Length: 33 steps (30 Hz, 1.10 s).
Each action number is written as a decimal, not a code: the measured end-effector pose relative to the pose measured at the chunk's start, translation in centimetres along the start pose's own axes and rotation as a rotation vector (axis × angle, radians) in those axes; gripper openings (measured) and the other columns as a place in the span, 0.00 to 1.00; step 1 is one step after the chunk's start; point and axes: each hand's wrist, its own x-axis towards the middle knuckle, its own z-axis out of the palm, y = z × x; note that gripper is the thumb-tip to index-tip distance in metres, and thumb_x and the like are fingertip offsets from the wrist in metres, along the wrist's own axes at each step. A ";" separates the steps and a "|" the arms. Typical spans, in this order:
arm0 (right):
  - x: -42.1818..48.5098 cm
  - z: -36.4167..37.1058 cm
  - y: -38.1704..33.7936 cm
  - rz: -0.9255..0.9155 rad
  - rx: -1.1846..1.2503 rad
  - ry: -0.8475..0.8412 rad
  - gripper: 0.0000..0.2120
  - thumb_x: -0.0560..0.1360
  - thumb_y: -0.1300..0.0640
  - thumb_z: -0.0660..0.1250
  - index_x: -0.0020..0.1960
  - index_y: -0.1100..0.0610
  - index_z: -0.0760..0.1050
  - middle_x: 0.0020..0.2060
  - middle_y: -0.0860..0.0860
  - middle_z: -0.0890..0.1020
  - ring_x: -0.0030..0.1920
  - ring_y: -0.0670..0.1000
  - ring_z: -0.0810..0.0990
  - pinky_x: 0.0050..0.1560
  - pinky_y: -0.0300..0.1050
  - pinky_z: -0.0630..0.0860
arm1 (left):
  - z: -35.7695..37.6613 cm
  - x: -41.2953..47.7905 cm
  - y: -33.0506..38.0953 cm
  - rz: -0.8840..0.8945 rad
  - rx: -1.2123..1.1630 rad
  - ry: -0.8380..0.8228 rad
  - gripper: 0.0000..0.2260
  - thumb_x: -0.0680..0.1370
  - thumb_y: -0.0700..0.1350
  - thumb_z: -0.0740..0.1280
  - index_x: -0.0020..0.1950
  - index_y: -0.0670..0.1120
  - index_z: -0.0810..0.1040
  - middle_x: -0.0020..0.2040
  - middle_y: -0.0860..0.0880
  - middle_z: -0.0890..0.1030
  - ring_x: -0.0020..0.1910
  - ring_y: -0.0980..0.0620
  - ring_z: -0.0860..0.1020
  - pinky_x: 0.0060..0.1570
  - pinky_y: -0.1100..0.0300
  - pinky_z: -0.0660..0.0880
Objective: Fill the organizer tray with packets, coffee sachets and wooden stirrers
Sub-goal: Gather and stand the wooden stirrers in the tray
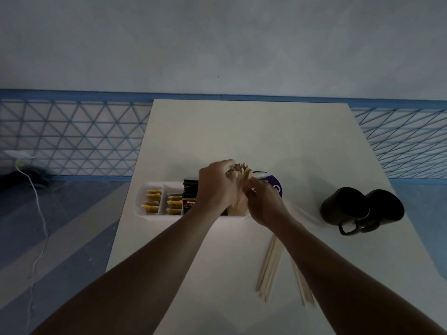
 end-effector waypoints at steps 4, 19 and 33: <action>-0.4 -0.9 0.9 0.020 0.027 0.021 0.12 0.81 0.53 0.62 0.59 0.57 0.78 0.55 0.55 0.82 0.54 0.57 0.80 0.47 0.42 0.70 | -0.1 -0.6 0.7 0.066 -0.021 0.065 0.08 0.79 0.42 0.67 0.56 0.44 0.83 0.51 0.49 0.85 0.45 0.60 0.78 0.42 0.84 0.65; -8.0 -3.8 10.2 0.319 -0.060 0.114 0.22 0.76 0.54 0.70 0.68 0.59 0.73 0.60 0.56 0.80 0.57 0.53 0.79 0.56 0.49 0.77 | 6.6 -8.3 -0.1 -0.044 0.050 -0.446 0.10 0.76 0.46 0.71 0.56 0.44 0.80 0.49 0.49 0.82 0.50 0.51 0.81 0.50 0.60 0.78; -12.6 -1.0 12.6 0.375 -0.150 0.067 0.16 0.72 0.52 0.72 0.56 0.57 0.76 0.51 0.54 0.77 0.44 0.51 0.74 0.39 0.42 0.71 | 11.3 -14.4 -0.5 -0.172 0.379 -0.422 0.23 0.74 0.46 0.73 0.64 0.41 0.69 0.62 0.43 0.69 0.63 0.42 0.69 0.59 0.55 0.73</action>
